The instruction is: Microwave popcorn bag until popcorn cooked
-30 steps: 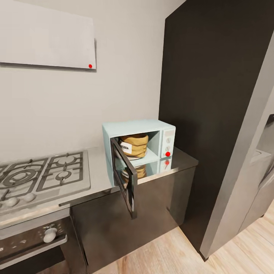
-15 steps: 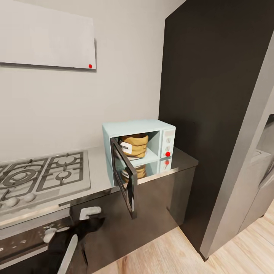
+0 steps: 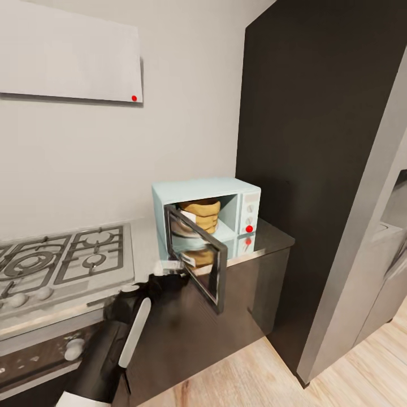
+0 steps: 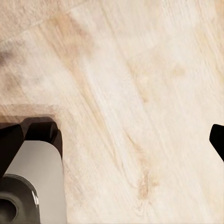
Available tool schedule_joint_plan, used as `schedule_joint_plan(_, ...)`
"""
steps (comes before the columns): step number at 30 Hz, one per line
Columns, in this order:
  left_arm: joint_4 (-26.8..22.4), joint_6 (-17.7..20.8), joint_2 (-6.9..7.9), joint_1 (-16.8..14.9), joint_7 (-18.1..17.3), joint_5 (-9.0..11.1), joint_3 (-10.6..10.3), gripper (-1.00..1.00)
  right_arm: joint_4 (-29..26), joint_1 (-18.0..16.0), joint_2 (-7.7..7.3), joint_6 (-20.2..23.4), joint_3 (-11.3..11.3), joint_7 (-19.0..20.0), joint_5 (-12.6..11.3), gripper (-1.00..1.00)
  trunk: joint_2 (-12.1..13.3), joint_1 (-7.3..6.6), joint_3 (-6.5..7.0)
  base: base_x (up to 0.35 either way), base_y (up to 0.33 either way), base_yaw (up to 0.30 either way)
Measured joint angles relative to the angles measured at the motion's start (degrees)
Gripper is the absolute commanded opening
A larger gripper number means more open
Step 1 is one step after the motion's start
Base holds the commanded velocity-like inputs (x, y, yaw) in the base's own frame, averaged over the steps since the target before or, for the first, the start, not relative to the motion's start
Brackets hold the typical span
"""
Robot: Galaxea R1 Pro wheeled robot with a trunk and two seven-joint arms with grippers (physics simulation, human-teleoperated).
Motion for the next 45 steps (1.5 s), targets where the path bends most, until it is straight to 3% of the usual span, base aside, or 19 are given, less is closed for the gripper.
schedule_joint_plan(8,-0.11,-1.30,-0.58,0.00,-0.01,-0.06,-0.83,1.00,0.00,-0.01,0.04,0.05,0.00,0.00,0.07,1.00,0.00,0.00,0.00,0.000,0.000,0.000)
schedule_joint_plan(11,-0.29,-1.59,-1.66,0.00,-0.09,0.04,-3.20,1.00,0.00,-0.01,0.03,0.04,0.00,-0.01,0.08,1.00,0.00,0.00,0.00,0.000,0.000,0.000)
schedule_joint_plan(14,-0.35,-5.26,-2.47,0.00,-0.21,-0.04,-4.73,1.00,0.00,-0.01,0.00,-0.02,0.00,-0.01,0.09,1.00,0.00,0.00,0.00,0.000,0.000,0.000)
schedule_joint_plan(15,-0.35,-7.07,-2.81,0.00,-0.23,0.20,-8.62,1.00,0.00,0.01,0.00,0.02,0.00,-0.01,0.09,1.00,0.00,0.00,0.00,0.000,0.000,0.000)
schedule_joint_plan(16,-0.39,-7.23,-3.03,0.00,-0.17,0.06,-9.57,1.00,0.00,0.00,0.00,0.06,0.00,-0.01,0.09,1.00,0.00,0.00,0.00,0.000,0.000,0.000)
schedule_joint_plan(21,-0.47,-7.49,-3.21,0.00,-0.11,-0.01,-10.09,1.00,-0.01,-0.01,0.00,0.13,0.00,0.00,0.09,1.00,0.00,0.00,0.00,0.000,0.000,0.000)
schedule_joint_plan(25,-0.44,-7.57,-3.21,0.00,-0.10,-0.11,-12.25,1.00,0.00,-0.01,0.00,0.08,0.00,0.00,0.09,1.00,0.00,0.00,0.00,0.000,0.000,0.000)
schedule_joint_plan(43,0.12,-7.68,-3.22,-0.01,-0.10,-0.16,-12.89,1.00,0.00,0.00,0.35,0.76,0.00,0.00,-0.10,1.00,0.00,0.00,0.00,0.000,0.000,-0.101)
schedule_joint_plan(45,0.08,-7.66,-3.21,-0.03,0.04,-1.34,-12.82,1.00,0.00,0.00,0.28,0.73,0.00,-0.01,-0.10,1.00,0.00,0.00,0.01,0.000,0.000,-0.205)
